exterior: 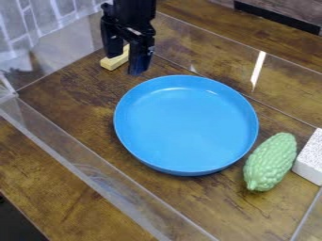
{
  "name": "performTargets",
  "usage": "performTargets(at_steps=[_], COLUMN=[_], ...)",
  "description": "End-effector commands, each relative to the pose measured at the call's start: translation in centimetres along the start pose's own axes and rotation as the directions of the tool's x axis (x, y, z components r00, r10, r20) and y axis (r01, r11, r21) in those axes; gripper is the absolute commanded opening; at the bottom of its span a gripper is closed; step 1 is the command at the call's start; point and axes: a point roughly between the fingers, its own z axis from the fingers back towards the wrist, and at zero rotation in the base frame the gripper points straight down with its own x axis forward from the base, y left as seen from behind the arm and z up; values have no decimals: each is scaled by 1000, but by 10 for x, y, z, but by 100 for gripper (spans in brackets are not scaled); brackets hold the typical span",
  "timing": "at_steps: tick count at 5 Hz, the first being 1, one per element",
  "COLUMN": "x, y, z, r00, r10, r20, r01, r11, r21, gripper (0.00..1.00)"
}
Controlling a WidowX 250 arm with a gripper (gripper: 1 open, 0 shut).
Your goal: Put the yellow block in the blue tray
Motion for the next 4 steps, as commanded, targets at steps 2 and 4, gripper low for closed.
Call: performTargets(at_steps=[2,4], x=[6,4], y=[20,30], z=[15,9], r00=[998,996], r10=[-15,-54], r20=[66,69], r01=[13,51], r11=[999,998], r21=[33,38], gripper=[100,100])
